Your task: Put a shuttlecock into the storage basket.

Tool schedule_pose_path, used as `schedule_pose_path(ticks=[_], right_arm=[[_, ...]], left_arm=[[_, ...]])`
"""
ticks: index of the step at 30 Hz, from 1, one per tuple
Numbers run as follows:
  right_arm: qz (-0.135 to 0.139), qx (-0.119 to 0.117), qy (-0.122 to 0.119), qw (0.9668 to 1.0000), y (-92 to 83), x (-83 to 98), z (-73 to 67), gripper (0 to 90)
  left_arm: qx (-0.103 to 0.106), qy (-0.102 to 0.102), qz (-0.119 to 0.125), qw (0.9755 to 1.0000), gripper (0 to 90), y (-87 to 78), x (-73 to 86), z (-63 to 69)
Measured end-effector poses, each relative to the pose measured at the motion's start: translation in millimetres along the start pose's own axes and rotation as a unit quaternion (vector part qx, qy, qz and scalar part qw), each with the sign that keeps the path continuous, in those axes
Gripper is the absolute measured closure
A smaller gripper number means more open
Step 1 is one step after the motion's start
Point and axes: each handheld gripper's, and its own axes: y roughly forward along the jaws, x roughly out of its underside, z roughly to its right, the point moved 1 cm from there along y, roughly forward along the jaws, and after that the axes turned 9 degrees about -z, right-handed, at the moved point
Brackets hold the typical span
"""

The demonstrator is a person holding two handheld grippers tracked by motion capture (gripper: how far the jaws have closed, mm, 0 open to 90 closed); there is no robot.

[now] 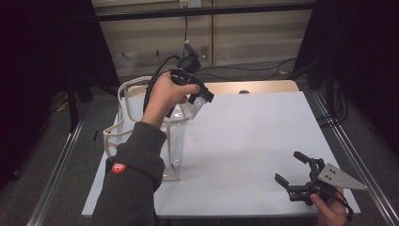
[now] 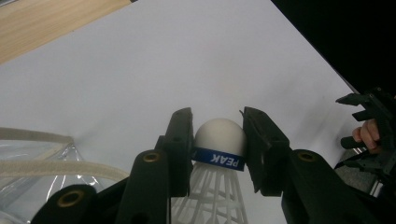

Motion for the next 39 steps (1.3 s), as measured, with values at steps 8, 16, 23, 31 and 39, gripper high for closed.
schedule_pose_path(ticks=[8,16,23,31,39], right_arm=[[0.001,0.0,-0.001,1.0,-0.2,0.0,0.1,0.0],[0.001,0.0,-0.001,1.0,-0.3,0.1,0.3,0.0],[0.0,-0.001,0.0,1.0,0.0,0.1,-0.2,0.0],[0.0,0.0,-0.001,1.0,-0.3,-0.1,0.0,0.0],[0.0,-0.001,0.0,1.0,-0.5,-0.2,-0.4,0.0]], left_arm=[[-0.004,-0.002,0.001,1.0,64.4,-6.3,0.7,-3.9],[-0.009,-0.006,0.006,0.9999,64.4,-12.3,2.0,-9.2],[-0.013,-0.008,0.012,0.9998,64.4,-17.5,4.3,-12.3],[-0.022,-0.011,0.017,0.9996,64.4,-24.3,6.9,-16.1],[-0.029,-0.013,0.022,0.9993,64.4,-28.9,9.7,-22.8]])
